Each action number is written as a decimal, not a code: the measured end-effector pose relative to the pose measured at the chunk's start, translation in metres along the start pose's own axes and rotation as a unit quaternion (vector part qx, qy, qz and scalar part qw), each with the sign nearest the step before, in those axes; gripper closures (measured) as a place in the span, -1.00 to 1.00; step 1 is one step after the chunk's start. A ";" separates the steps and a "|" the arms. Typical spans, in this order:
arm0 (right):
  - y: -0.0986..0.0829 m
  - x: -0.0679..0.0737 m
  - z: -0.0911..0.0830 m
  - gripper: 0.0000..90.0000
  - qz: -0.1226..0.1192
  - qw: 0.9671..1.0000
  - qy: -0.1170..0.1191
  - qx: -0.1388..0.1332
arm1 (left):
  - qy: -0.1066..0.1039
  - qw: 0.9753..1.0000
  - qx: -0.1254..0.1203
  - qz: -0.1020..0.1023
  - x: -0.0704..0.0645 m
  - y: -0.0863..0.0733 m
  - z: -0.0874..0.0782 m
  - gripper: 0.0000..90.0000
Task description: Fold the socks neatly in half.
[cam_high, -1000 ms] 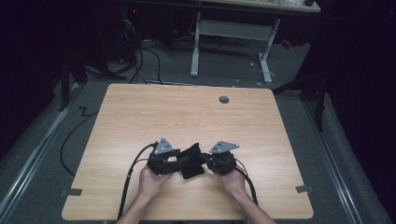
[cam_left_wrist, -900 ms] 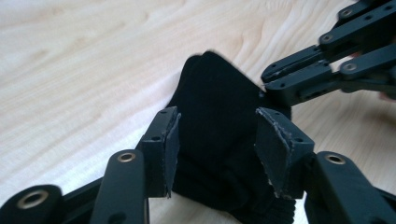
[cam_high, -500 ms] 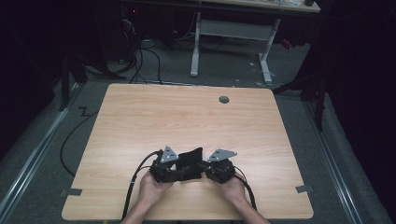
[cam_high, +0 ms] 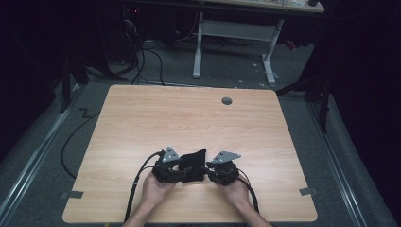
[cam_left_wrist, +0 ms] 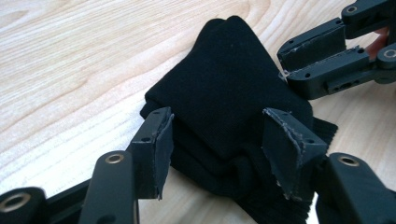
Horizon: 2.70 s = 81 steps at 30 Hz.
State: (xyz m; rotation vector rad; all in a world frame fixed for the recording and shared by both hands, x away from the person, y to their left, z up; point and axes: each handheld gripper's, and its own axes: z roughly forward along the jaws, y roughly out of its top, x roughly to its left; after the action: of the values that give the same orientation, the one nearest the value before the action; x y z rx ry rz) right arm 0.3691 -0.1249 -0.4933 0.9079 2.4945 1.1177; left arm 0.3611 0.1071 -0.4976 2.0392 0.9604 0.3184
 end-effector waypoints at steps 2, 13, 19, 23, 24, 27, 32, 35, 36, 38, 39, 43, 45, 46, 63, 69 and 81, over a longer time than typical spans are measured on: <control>0.000 -0.001 0.001 0.55 0.003 1.000 -0.003 0.001 | 0.001 1.000 0.001 0.003 0.001 0.001 0.001 -0.02; -0.001 -0.008 0.006 0.54 0.013 1.000 -0.009 -0.004 | 0.008 1.000 -0.001 -0.002 0.006 0.002 0.005 -0.02; -0.001 -0.011 0.008 0.54 0.019 1.000 -0.010 -0.005 | 0.010 1.000 -0.002 -0.003 0.008 0.004 0.008 0.00; -0.001 -0.015 0.009 0.54 0.031 0.999 -0.012 -0.006 | 0.010 1.000 -0.006 -0.011 0.011 0.007 0.012 0.01; -0.001 -0.016 0.010 0.54 0.034 0.999 -0.013 -0.005 | 0.011 1.000 -0.007 -0.013 0.012 0.007 0.013 0.01; -0.002 -0.020 0.010 0.54 0.045 0.999 -0.016 -0.003 | 0.014 1.000 -0.009 -0.017 0.013 0.010 0.016 0.01; -0.002 -0.026 0.010 0.54 0.058 0.998 -0.021 -0.007 | 0.019 0.999 -0.010 -0.025 0.014 0.013 0.021 0.00; -0.002 -0.029 0.010 0.54 0.068 0.997 -0.024 -0.006 | 0.018 0.999 -0.013 -0.031 0.013 0.015 0.024 -0.01; -0.003 -0.030 0.010 0.54 0.069 0.997 -0.025 -0.004 | 0.017 0.999 -0.015 -0.034 0.013 0.015 0.025 -0.01; -0.003 -0.032 0.010 0.54 0.070 0.997 -0.027 -0.004 | 0.016 0.999 -0.015 -0.039 0.014 0.015 0.026 -0.02; -0.003 -0.032 0.010 0.53 0.070 0.997 -0.028 -0.004 | 0.016 0.999 -0.016 -0.042 0.015 0.015 0.026 -0.03; -0.004 -0.033 0.010 0.50 0.073 0.997 -0.032 -0.003 | 0.017 0.999 -0.021 -0.047 0.016 0.015 0.026 -0.06; -0.004 -0.035 0.008 0.48 0.079 0.996 -0.029 -0.008 | 0.016 0.998 -0.023 -0.048 0.015 0.016 0.023 -0.08; -0.004 -0.036 0.007 0.47 0.080 0.996 -0.029 -0.011 | 0.016 0.998 -0.024 -0.047 0.015 0.016 0.022 -0.09; -0.001 -0.039 -0.020 0.43 0.074 0.995 -0.040 -0.045 | 0.018 0.998 -0.056 -0.039 0.016 0.019 -0.008 -0.12; -0.001 -0.042 -0.026 0.42 0.078 0.995 -0.040 -0.053 | 0.023 0.997 -0.062 -0.040 0.018 0.018 -0.017 -0.12; -0.004 -0.047 -0.042 0.40 0.082 0.993 -0.046 -0.070 | 0.037 0.996 -0.072 -0.048 0.025 0.015 -0.033 -0.12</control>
State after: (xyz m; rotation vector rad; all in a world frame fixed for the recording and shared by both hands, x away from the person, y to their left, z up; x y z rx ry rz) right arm 0.3842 -0.1819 -0.4688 1.1136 2.2685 1.2538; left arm 0.3686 0.1390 -0.4685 1.8556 1.0460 0.4020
